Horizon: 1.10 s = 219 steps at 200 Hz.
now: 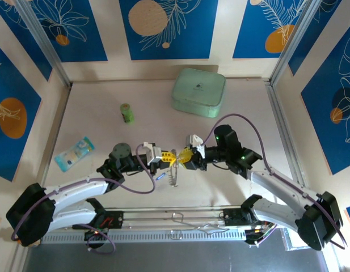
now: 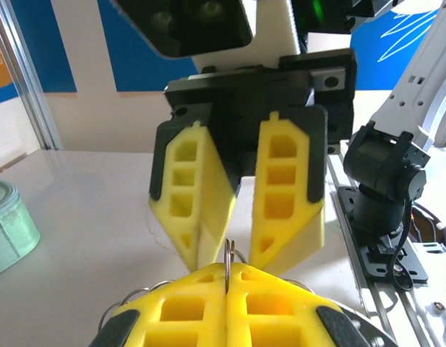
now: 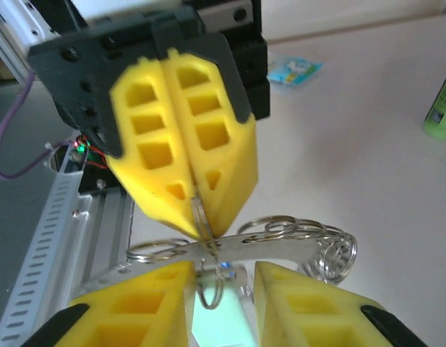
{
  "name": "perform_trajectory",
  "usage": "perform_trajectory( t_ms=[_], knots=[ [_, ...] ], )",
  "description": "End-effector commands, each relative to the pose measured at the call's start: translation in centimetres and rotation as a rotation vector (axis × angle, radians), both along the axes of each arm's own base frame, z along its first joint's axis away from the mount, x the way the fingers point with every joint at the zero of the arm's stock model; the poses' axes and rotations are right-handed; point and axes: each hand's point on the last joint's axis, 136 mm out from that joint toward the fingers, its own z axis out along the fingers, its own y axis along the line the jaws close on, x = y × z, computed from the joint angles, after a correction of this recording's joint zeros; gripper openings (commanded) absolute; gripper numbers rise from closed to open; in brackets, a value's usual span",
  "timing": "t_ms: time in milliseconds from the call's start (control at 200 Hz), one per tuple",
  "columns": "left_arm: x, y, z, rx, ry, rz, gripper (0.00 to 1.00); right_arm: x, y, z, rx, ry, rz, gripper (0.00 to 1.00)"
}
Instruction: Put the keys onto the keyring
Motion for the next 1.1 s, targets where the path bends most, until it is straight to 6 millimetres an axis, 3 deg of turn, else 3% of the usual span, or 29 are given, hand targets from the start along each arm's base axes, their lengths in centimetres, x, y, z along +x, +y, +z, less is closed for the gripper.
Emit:
perform_trajectory(
  t_ms=[0, 165, 510, 595, 655, 740, 860, 920, 1090],
  knots=[
    [-0.7, -0.3, 1.9, -0.073, -0.038, -0.041, 0.00, -1.0, 0.1, 1.1, 0.055, -0.063, 0.042, 0.32],
    [-0.7, -0.6, 1.7, -0.079, -0.019, -0.058, 0.00, -0.8, 0.6, 0.9, 0.057, -0.059, 0.048, 0.30],
    [-0.9, -0.7, 1.6, -0.078, -0.006, -0.071, 0.00, -0.5, 0.9, 0.7, 0.050, -0.068, 0.050, 0.00],
    [-0.4, -0.6, 1.3, -0.065, 0.003, -0.044, 0.00, -0.6, 0.8, 0.9, 0.042, -0.072, 0.051, 0.00],
    [0.1, -0.5, 0.6, -0.029, 0.012, -0.008, 0.20, -0.5, 0.7, 1.0, 0.025, -0.079, 0.049, 0.00],
    [0.5, -0.3, -0.7, 0.054, 0.003, 0.019, 0.30, -0.7, 0.4, 0.9, -0.028, -0.096, 0.052, 0.00],
    [0.5, -0.1, -2.9, 0.193, 0.017, 0.010, 0.23, -1.1, 0.3, 0.0, -0.149, -0.114, 0.076, 0.00],
    [0.3, -0.2, -3.1, 0.218, 0.021, -0.001, 0.16, -1.2, 0.3, -0.4, -0.210, -0.118, 0.092, 0.00],
    [-0.1, -0.4, -3.0, 0.236, 0.013, -0.041, 0.11, -1.3, 0.9, -0.5, -0.281, -0.136, 0.123, 0.00]
  ],
)
